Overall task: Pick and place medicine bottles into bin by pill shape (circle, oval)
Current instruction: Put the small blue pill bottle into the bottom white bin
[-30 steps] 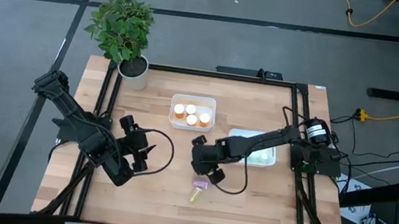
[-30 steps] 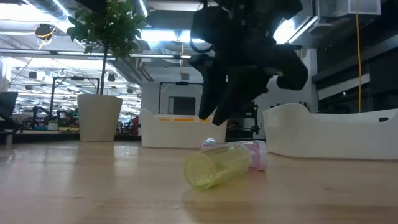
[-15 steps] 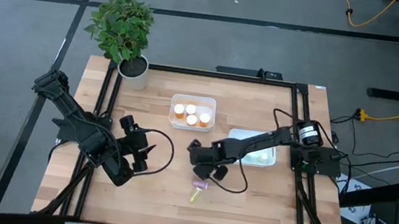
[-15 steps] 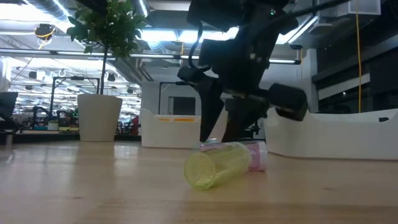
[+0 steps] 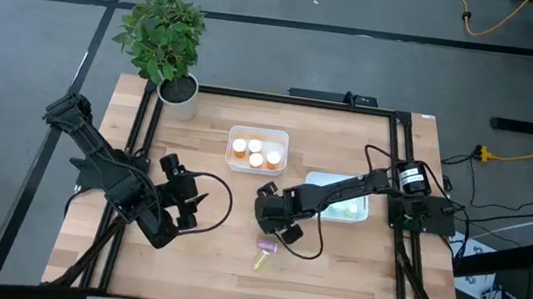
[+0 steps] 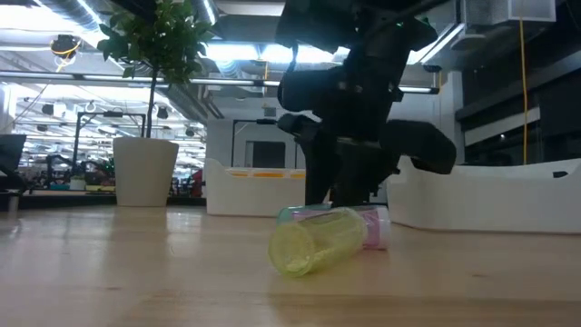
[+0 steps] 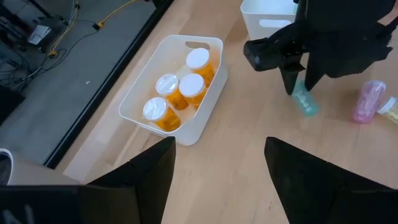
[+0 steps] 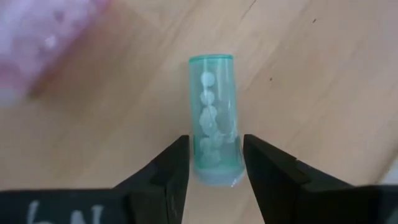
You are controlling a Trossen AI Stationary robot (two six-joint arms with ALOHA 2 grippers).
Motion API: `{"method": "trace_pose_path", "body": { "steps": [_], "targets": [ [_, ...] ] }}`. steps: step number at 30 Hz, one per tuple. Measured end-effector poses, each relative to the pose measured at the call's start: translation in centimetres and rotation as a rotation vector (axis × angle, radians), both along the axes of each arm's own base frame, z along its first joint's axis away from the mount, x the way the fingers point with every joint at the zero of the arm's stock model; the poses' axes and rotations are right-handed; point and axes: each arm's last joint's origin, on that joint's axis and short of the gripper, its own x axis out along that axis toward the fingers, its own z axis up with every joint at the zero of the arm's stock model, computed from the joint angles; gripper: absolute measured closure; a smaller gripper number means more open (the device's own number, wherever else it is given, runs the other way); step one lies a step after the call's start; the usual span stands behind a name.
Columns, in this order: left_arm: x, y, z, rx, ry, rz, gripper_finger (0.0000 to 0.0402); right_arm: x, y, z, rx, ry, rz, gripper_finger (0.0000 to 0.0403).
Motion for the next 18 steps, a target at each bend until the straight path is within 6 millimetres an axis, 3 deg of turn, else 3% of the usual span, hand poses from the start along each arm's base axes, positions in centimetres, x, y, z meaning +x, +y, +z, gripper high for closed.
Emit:
{"method": "trace_pose_path", "body": {
  "steps": [11,18],
  "targets": [
    [0.0,0.0,0.0,-0.001,-0.001,0.001,0.0159,0.3,0.8,-0.6,0.271,-0.004,-0.421,0.0249],
    [0.0,-0.1,0.0,-0.018,0.002,-0.002,0.0159,0.7,1.8,-1.5,0.298,-0.028,-0.469,0.0249]
  ]
}}
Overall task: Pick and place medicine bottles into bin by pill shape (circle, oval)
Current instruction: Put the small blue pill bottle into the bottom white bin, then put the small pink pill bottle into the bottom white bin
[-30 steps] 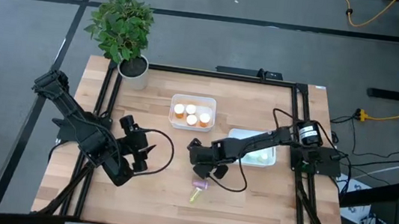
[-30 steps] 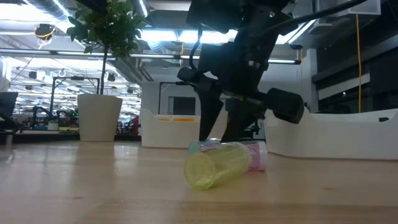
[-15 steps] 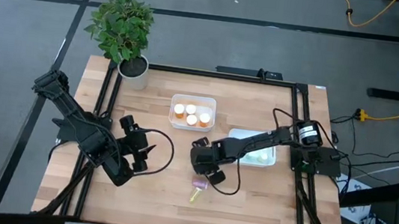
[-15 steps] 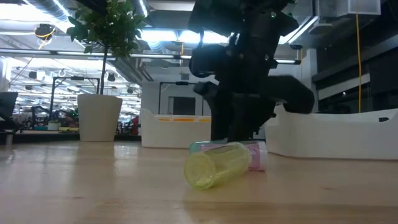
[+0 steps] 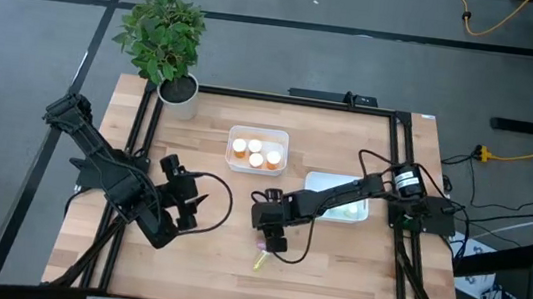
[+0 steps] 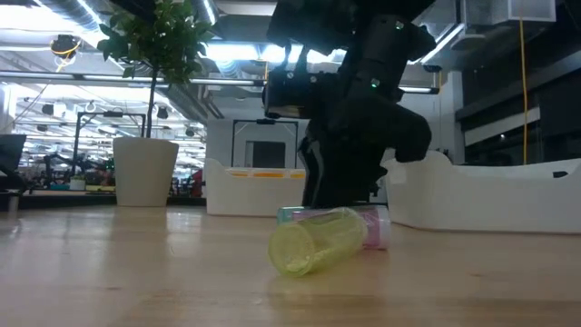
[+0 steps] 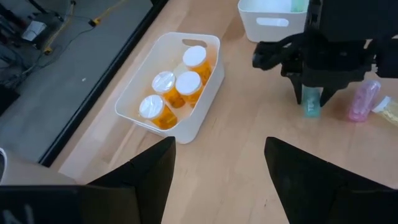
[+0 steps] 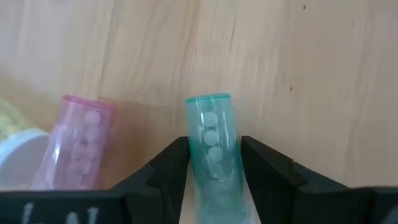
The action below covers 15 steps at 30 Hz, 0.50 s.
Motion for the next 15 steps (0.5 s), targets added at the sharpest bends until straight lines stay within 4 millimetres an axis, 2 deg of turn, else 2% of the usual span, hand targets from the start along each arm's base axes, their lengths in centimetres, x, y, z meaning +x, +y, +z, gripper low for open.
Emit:
{"method": "trace_pose_path", "body": {
  "steps": [6,12,15],
  "targets": [
    [0.0,0.0,0.0,-0.013,0.009,-0.004,0.0159,0.3,0.0,0.5,-0.027,-0.025,-0.014,0.0249],
    [0.0,0.0,0.0,-0.013,0.009,-0.004,0.0159,1.0,0.8,3.4,-0.002,-0.078,0.001,0.0249],
    [0.0,0.0,0.0,-0.013,0.008,-0.004,0.0159,0.5,1.6,3.9,0.004,-0.050,-0.002,0.0249]
  ]
}}
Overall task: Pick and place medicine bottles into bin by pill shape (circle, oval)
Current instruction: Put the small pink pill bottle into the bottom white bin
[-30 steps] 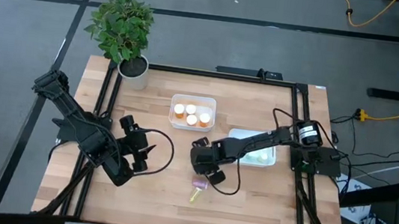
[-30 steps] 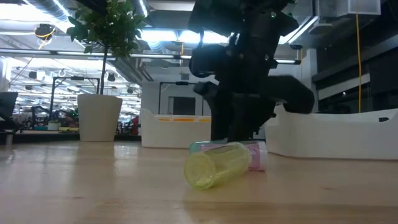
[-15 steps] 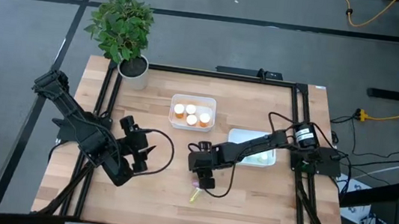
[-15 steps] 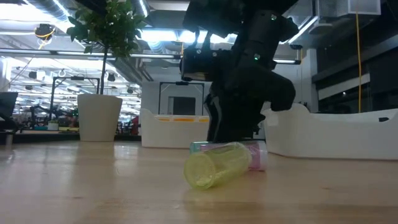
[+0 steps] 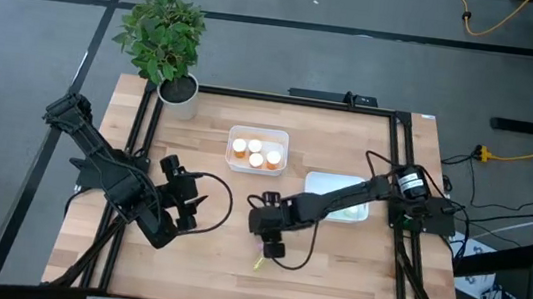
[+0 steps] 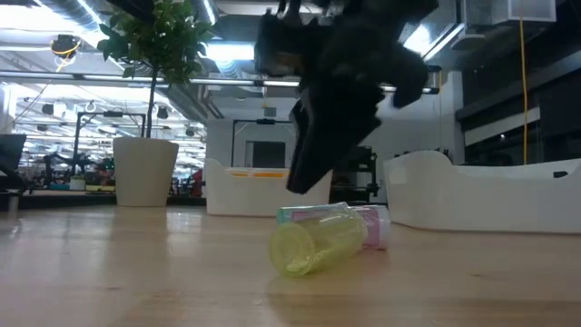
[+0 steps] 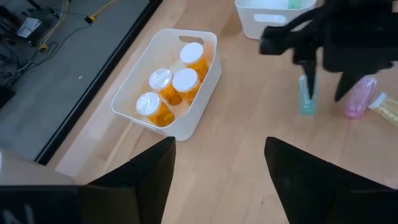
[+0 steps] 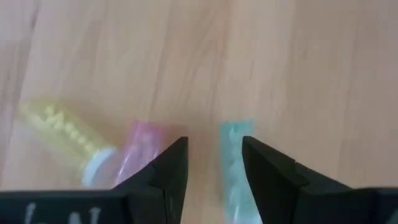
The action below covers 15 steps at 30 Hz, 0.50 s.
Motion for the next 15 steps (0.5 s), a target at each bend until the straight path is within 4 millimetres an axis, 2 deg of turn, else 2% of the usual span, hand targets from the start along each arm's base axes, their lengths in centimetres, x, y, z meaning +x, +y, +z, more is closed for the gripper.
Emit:
{"method": "trace_pose_path", "body": {
  "steps": [6,8,15],
  "targets": [
    [0.0,0.0,0.0,-0.010,0.005,-0.003,0.0159,-1.7,1.3,-0.2,-0.104,0.076,-0.091,0.0249],
    [0.0,0.0,0.0,-0.011,0.006,-0.004,0.0159,-1.9,2.1,-0.1,-0.121,0.053,-0.103,0.0249],
    [0.0,-0.1,0.0,-0.013,0.006,-0.005,0.0159,-3.7,5.7,2.4,-0.156,-0.027,-0.101,0.0249]
  ]
}}
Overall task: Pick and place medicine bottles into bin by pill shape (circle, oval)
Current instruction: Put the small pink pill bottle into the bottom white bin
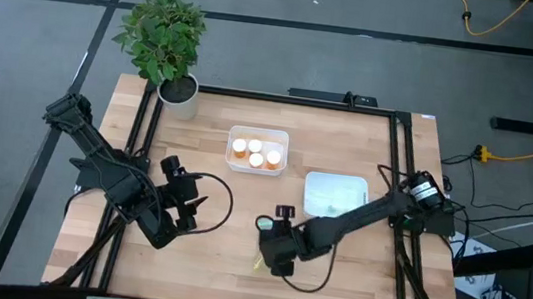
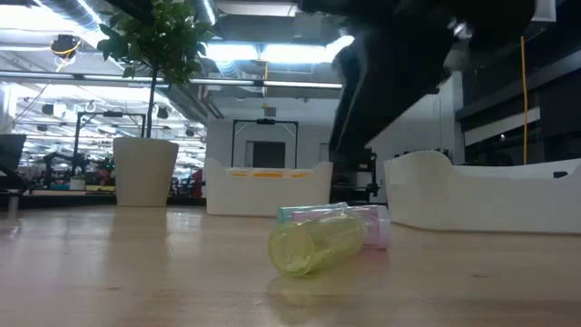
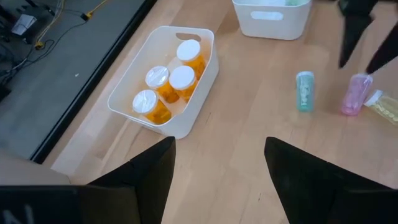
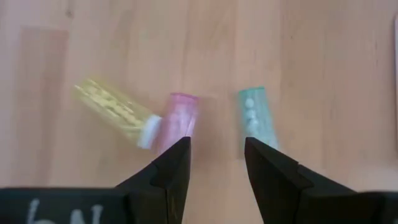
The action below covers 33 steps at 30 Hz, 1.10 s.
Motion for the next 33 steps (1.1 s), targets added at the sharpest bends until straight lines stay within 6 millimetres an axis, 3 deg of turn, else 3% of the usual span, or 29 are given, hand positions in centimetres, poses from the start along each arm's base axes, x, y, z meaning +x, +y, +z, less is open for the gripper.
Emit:
{"method": "trace_pose_path", "body": {
  "steps": [6,12,23,28,33],
  "targets": [
    [0.0,0.0,0.0,-0.004,-0.004,0.000,0.0159,-1.0,2.4,0.4,0.099,-0.036,-0.031,0.0249],
    [0.1,-0.1,0.0,-0.008,-0.009,0.000,0.0159,-1.4,2.8,0.3,0.118,-0.026,-0.084,0.0243],
    [0.1,-0.1,0.0,-0.008,-0.009,0.000,0.0159,-1.5,2.8,-0.8,0.098,-0.006,-0.149,0.0122],
    [0.1,-0.1,0.0,-0.008,-0.009,0.000,0.0159,-2.7,2.8,-2.5,0.063,0.021,-0.185,0.0112],
    [0.1,-0.1,0.0,-0.010,-0.007,-0.001,0.0159,-5.1,4.0,-4.6,-0.036,0.009,-0.167,0.0112]
  ]
}}
